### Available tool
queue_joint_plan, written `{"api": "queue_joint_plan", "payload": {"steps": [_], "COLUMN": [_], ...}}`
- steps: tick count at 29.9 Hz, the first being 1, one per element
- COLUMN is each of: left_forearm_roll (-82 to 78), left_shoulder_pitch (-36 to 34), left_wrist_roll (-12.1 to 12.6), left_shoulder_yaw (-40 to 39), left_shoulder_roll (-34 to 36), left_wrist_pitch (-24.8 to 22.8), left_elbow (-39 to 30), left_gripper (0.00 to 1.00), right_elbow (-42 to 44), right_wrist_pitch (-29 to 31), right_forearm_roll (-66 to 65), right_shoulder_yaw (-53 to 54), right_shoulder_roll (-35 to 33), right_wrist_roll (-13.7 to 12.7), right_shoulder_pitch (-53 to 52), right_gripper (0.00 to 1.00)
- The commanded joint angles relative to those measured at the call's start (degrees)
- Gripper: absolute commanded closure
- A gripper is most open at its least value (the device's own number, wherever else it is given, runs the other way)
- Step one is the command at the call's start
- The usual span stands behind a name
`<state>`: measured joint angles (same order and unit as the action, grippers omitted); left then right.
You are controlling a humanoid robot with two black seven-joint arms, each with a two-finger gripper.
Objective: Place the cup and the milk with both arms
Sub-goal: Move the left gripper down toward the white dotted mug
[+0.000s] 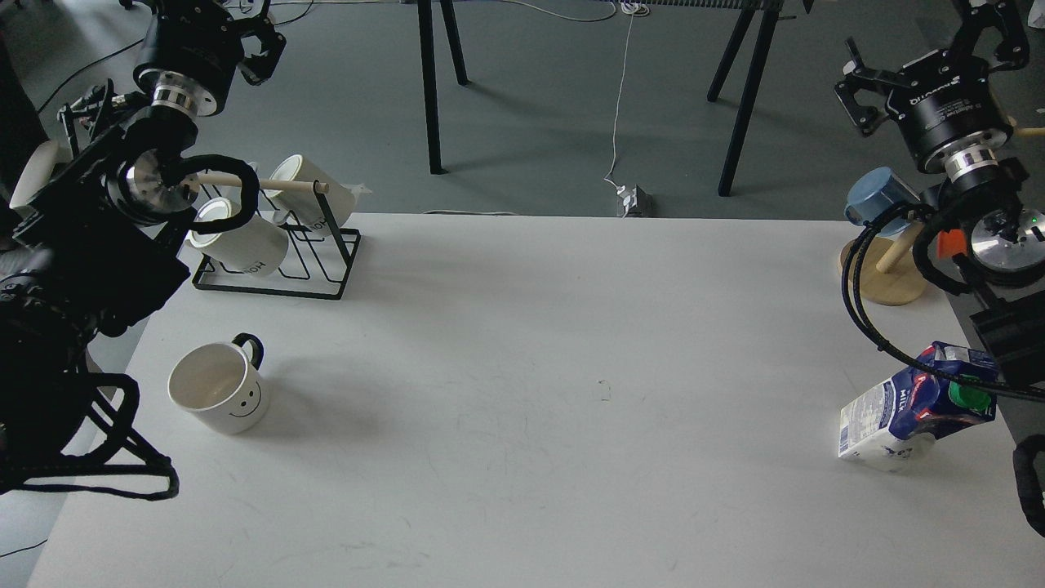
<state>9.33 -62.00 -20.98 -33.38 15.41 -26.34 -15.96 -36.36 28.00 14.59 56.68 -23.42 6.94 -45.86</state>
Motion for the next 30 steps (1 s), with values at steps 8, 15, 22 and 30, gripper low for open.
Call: {"api": "queue_joint_plan", "payload": {"steps": [8,15,22,30], "left_forearm_roll": [-0.6,-1.2,-13.2,-55.7], "left_shoulder_pitch": [1.4,6.4,7.0,8.7], "left_wrist_roll": [2.2,5.9,6.0,6.0], "left_shoulder_yaw": [0.9,9.3,16.1,17.7], "left_shoulder_roll": [4.0,17.4,39.8,51.0], "left_wrist_pitch": [-1.3,-1.7,-1.7,0.2], "left_elbow": [-0.6,-9.6,-38.8,-57.9], "left_gripper": [0.0,0.01,0.03,0.06], "right_elbow": [-1.4,-2.8,-2.8,-2.8], "right_wrist_pitch": [0.0,0.0,0.0,0.0], "right_forearm_roll": [0.0,0.0,-0.1,-0.1], "right_shoulder_yaw": [0.4,1.7,1.7,1.7], "right_shoulder_roll": [-0.5,-0.6,-0.4,-0.8], "right_wrist_roll": [0.0,0.0,0.2,0.4], "right_shoulder_pitch": [0.2,1.1,1.9,2.5], "right_gripper": [0.01,0.01,0.01,0.01]}}
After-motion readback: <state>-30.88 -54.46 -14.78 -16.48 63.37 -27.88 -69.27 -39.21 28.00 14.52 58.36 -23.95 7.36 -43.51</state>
